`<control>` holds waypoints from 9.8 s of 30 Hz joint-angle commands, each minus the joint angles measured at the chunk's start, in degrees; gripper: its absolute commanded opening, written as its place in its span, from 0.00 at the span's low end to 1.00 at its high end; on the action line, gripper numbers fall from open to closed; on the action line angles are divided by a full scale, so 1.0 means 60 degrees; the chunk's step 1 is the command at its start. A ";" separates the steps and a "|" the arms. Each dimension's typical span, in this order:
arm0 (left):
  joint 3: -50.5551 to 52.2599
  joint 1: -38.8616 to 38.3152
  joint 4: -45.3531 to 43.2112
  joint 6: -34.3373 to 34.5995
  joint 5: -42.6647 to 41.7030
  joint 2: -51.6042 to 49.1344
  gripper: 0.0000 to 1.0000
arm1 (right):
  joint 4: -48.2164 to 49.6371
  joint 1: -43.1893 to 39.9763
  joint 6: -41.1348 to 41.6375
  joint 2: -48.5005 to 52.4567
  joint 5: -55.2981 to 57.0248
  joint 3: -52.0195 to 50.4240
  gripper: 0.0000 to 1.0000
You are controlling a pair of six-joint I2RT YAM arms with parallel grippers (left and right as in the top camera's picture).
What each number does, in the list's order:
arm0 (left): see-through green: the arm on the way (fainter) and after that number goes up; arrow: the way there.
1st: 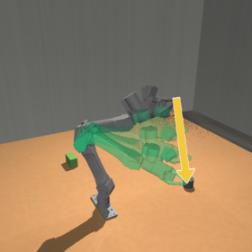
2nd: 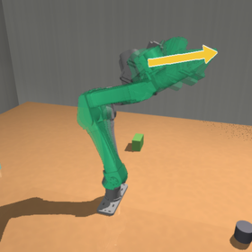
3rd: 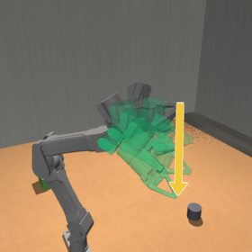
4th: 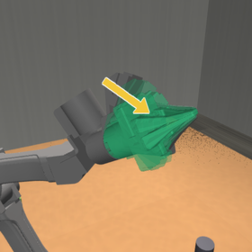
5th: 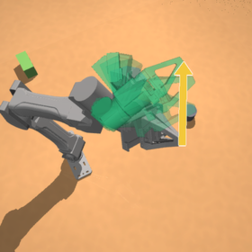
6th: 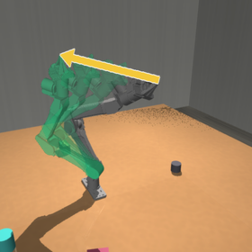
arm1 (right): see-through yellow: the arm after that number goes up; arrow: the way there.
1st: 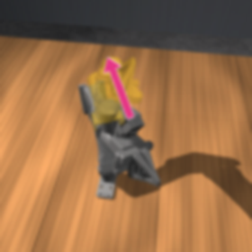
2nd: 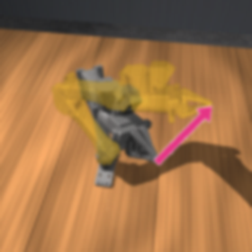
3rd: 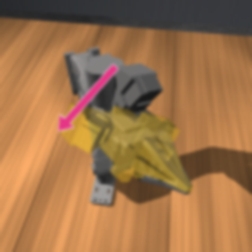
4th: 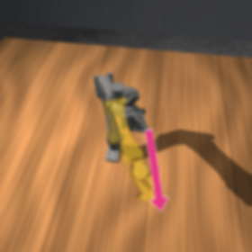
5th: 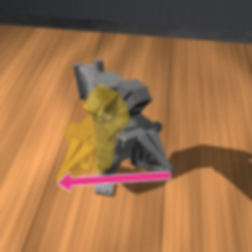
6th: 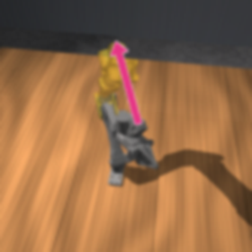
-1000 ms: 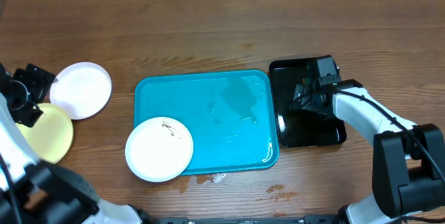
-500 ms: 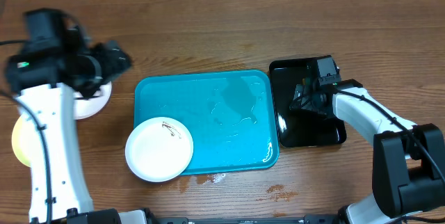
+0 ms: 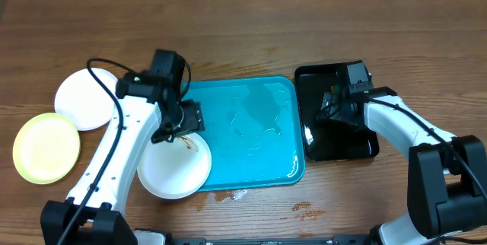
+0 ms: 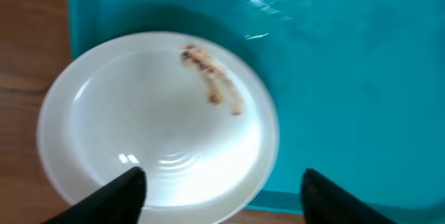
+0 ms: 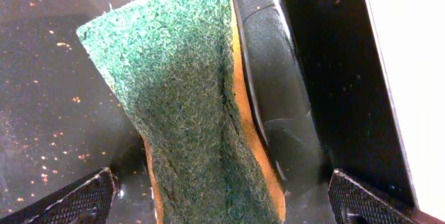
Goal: Clean dirty plates on tray and stack at the side
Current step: 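Move the left gripper to the white plate with brown stain and pinch its rim, then drag the stained white plate to the tray center with the left gripper, then rinse the sponge in the black tray water with the right gripper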
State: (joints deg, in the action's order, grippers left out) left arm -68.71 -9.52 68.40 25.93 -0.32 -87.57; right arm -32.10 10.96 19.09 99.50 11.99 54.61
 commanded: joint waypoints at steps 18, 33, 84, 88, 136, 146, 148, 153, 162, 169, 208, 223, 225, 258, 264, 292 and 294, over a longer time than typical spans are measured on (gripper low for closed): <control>0.1818 0.2433 0.0707 0.3038 0.2317 0.0011 0.58 | 0.0062 -0.0018 -0.0007 -0.0022 0.0138 -0.0007 1.00; 0.3810 0.2521 -0.1472 0.2940 0.1694 0.0007 0.58 | 0.0062 -0.0018 -0.0007 -0.0022 0.0138 -0.0007 1.00; 0.4051 0.0616 -0.4251 -0.0324 -0.1854 0.0007 0.52 | 0.0062 -0.0018 -0.0007 -0.0022 0.0135 -0.0007 1.00; 0.4160 0.0616 -0.4615 -0.0331 -0.1668 -0.0011 0.40 | 0.0062 -0.0018 -0.0007 -0.0022 0.0138 -0.0007 1.00; 0.4156 0.0616 -0.5712 -0.1749 -0.2889 -0.0011 0.55 | 0.0310 -0.0018 -0.0011 -0.0004 -0.0506 -0.0040 0.72; 0.4156 0.0616 -0.5869 -0.1749 -0.2881 -0.0011 0.55 | -0.0175 -0.0018 -0.0011 0.0087 -0.2018 -0.0040 0.60; 0.4156 0.0616 -0.5916 -0.1749 -0.2885 -0.0011 0.55 | -0.0160 -0.0018 -0.0011 0.0084 -0.2000 -0.0040 0.58; 0.4156 0.0616 -0.5909 -0.1752 -0.2881 -0.0011 0.55 | 0.0106 -0.0018 -0.0015 0.0084 -0.0812 -0.0040 0.56; 0.4156 0.0616 -0.5923 -0.1749 -0.2881 -0.0011 0.55 | 0.0062 -0.0018 -0.0124 0.0080 -0.1016 0.0044 0.37; 0.4156 0.0616 -0.5920 -0.1749 -0.2881 -0.0011 0.55 | -0.0302 -0.0018 -0.0674 0.0069 -0.2142 0.0426 0.28; 0.4156 0.0616 -0.5920 -0.1752 -0.2881 -0.0011 0.55 | -0.0080 -0.0022 -0.2022 0.0317 -0.0251 0.1410 0.76; 0.4156 0.0616 -0.5905 -0.1749 -0.2885 -0.0011 0.55 | -0.1067 0.0000 -0.2004 0.0739 -0.4237 0.1887 0.69; 0.4160 0.0616 -0.5869 -0.1752 -0.2881 -0.0011 0.55 | -0.1286 0.0000 -0.2004 0.0739 -0.4266 0.2080 0.67; 0.4266 0.0561 -0.5588 -0.1286 -0.2018 -0.0029 0.46 | -0.0831 -0.0018 0.0080 0.0743 -0.1931 0.0940 0.68; 0.4335 0.0331 -0.5614 -0.1282 -0.1796 -0.0029 0.42 | 0.0211 -0.0018 0.0073 0.0743 -0.1931 0.0229 0.64; 0.4371 0.0189 -0.6156 -0.1290 -0.1370 -0.1100 0.22 | -0.0306 -0.0011 0.0069 0.0743 -0.1934 0.0146 0.43; 0.4371 0.0189 -0.6156 -0.1290 -0.1370 -0.1100 0.22 | -0.0270 -0.0011 0.0022 0.0743 -0.1934 0.0146 0.12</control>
State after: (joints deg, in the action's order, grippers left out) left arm -44.29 -7.90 30.79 18.04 -9.32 -91.26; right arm -33.08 10.90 19.07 102.48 1.08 57.28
